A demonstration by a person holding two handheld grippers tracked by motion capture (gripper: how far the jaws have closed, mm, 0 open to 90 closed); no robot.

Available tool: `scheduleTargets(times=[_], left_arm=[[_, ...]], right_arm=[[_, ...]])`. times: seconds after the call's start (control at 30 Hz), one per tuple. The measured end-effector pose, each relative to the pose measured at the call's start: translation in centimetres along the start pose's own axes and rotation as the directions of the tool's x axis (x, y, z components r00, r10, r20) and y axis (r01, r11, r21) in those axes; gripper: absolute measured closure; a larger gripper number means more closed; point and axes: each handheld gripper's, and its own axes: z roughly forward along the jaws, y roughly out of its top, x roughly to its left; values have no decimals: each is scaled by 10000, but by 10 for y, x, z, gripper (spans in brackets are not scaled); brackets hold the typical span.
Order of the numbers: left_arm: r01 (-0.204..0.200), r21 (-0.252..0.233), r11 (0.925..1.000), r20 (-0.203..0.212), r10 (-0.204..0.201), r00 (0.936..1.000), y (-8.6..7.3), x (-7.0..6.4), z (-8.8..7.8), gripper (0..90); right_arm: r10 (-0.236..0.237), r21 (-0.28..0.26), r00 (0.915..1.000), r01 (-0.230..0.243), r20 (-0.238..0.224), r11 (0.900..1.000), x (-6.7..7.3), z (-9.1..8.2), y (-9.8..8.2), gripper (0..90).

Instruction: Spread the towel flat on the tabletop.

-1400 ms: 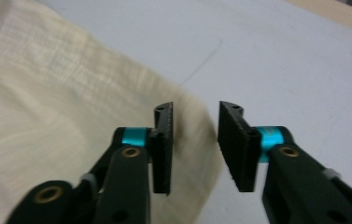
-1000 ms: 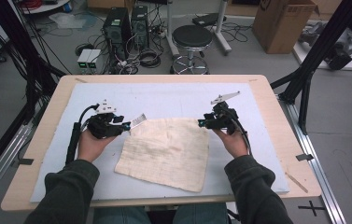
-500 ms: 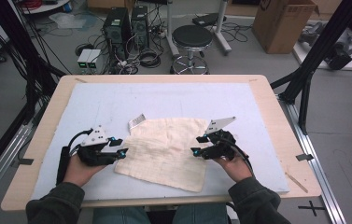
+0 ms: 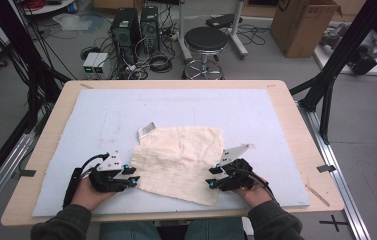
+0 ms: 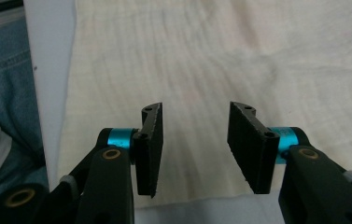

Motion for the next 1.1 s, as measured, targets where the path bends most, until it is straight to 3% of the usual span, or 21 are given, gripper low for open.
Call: scheduleTargets(times=[0.1, 0.17, 0.2, 0.23, 0.33, 0.53, 0.67, 0.73, 0.9, 1.1], left_arm=[[215, -110, 9997, 180, -213, 9996, -2, 3, 1, 624], [84, -100, 9999, 68, -83, 9999, -3, 3, 1, 658], [45, -122, 9999, 65, -44, 10000, -3, 2, 1, 686], [13, -108, 9999, 21, -13, 10000, -3, 1, 1, 780], [-213, -143, 9997, 128, 215, 9997, -3, -3, 2, 874], [-560, -82, 9984, 53, 561, 9984, -1, -8, 0, 886], [-843, -153, 9963, 246, 846, 9961, -2, -20, -6, 887], [-1057, -230, 9941, 88, 1060, 9943, -3, -25, -11, 886], [-1086, -323, 9936, 54, 1088, 9940, -5, -31, -21, 886], [-1328, -184, 9910, 336, 1334, 9905, -8, -45, -24, 886]], right_arm=[[-222, 388, 9998, 222, 16, 9990, 2, 5, -2, 588], [-457, 451, 9989, 451, 124, 9980, 3, 7, -2, 610], [-384, 472, 9992, 378, 128, 9982, 3, 7, -2, 634], [-311, 419, 9995, 306, 100, 9987, 0, 7, -3, 674], [-268, 394, 9996, 264, 94, 9989, -2, 7, -3, 719], [-237, 363, 9997, 236, 35, 9991, -6, 7, -3, 791], [-235, 348, 9995, 242, -193, 9991, -10, 6, -3, 841], [-373, 389, 9990, 382, -230, 9985, -10, 6, -2, 841], [-507, 404, 9976, 526, -461, 9978, -12, 5, -2, 870], [-688, 443, 9948, 723, -750, 9964, -9, -2, -4, 873]])
